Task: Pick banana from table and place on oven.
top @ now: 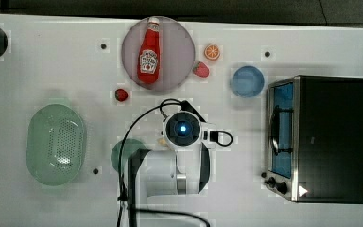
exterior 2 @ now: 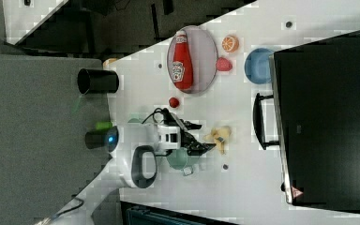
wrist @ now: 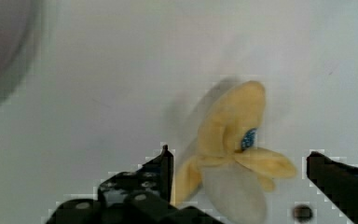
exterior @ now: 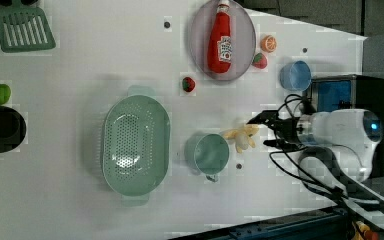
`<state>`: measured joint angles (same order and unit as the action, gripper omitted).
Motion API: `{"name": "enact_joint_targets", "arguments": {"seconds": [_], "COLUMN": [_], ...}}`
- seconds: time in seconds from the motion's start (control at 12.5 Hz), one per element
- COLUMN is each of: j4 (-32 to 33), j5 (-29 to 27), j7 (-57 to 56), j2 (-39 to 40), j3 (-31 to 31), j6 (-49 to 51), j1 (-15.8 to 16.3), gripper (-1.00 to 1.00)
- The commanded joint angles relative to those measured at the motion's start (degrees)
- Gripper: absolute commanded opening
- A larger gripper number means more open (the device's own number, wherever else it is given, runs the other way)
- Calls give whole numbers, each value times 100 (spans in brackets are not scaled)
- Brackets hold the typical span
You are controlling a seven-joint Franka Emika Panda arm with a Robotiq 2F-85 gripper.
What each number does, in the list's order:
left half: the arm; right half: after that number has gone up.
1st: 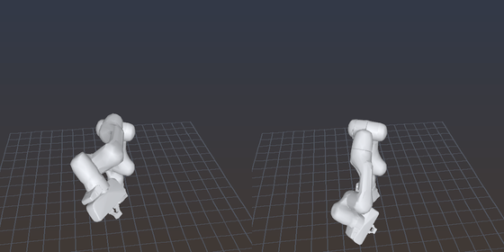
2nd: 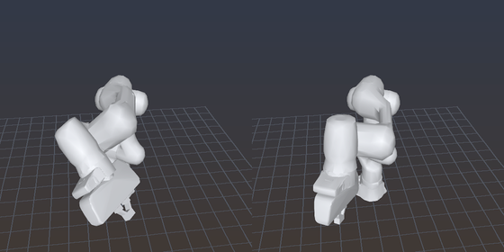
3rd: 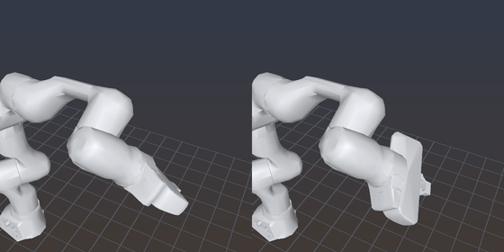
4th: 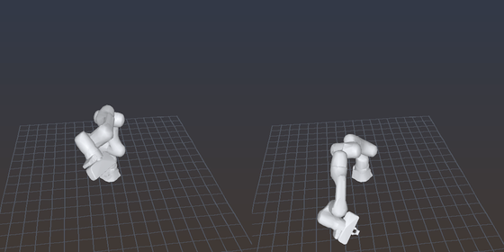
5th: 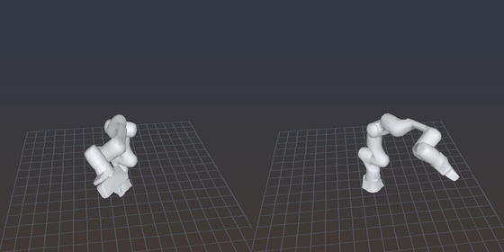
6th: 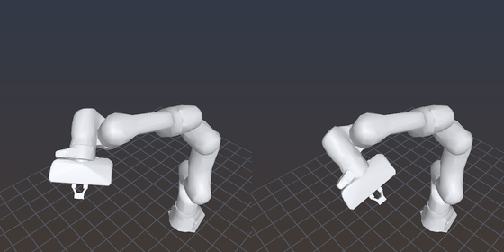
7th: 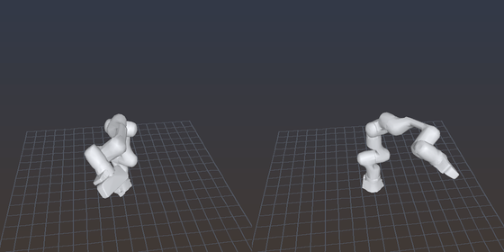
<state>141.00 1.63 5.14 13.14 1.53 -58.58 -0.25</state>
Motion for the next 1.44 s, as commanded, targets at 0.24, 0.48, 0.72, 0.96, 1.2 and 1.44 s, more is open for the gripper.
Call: {"name": "enact_joint_targets", "arguments": {"seconds": [0.24,0.48,0.72,0.96,1.2,1.44], "j4": [28,47,40,-36,-117,-387], "j5": [-20,-20,-20,-21,-27,-28], "j7": [215,216,216,216,216,216], "j2": [496,576,573,389,-436,-1537], "j3": [238,261,266,268,263,204], "j6": [-524,-728,-778,-791,-620,546], "j1": [112,113,114,113,110,90], "gripper": [92,18,-48,-51,-51,-51]}}
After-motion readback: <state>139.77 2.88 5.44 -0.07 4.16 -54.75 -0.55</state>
